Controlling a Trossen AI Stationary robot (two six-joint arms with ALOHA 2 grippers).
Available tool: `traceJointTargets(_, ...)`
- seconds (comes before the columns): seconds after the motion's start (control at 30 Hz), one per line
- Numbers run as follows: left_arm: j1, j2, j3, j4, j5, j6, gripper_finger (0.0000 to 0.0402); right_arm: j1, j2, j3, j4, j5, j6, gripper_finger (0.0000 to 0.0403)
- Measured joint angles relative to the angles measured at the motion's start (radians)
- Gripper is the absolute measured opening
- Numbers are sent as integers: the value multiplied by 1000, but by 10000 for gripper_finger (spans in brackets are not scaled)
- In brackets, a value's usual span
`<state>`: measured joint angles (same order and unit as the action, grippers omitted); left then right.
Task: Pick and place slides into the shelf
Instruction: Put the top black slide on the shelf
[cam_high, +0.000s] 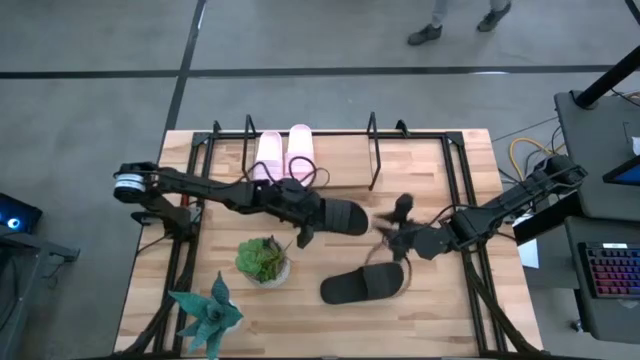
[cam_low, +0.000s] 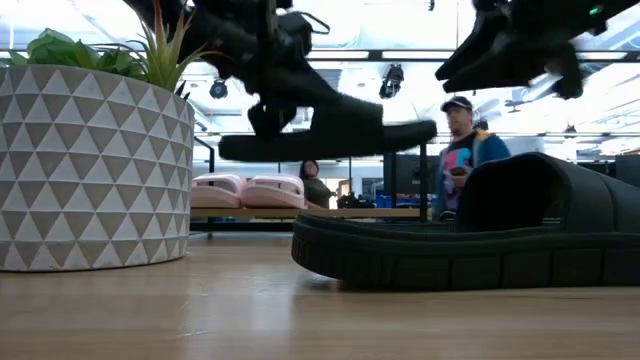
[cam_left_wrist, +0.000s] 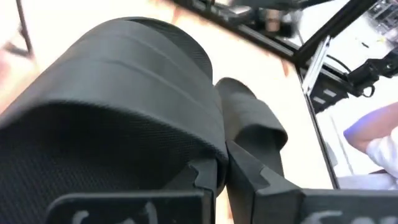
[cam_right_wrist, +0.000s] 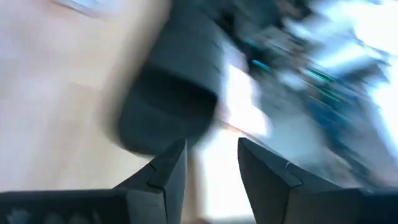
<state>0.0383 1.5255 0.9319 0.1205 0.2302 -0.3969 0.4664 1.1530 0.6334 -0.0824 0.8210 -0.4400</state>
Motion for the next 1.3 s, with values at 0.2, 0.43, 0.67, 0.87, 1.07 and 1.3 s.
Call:
traceJointTargets(0.2,-1,-84,-3,-6,-35,82,0,-2,-13,0,11,345,9,127)
traceJointTargets(0.43,-2,-156,-3,0,-133,209,0,-2,-18,0,13,332,74,120)
traceJointTargets(0.67,-2,-191,-1,7,-159,252,0,-2,-18,0,13,329,83,122)
traceJointTargets(0.87,-2,-200,1,44,-164,299,0,-2,-18,2,20,328,128,116)
traceJointTargets(1.07,-2,-200,1,92,-184,383,0,-2,-43,24,98,324,178,106)
traceJointTargets(1.3,-2,-200,1,107,-184,437,0,-3,-104,27,131,319,178,98)
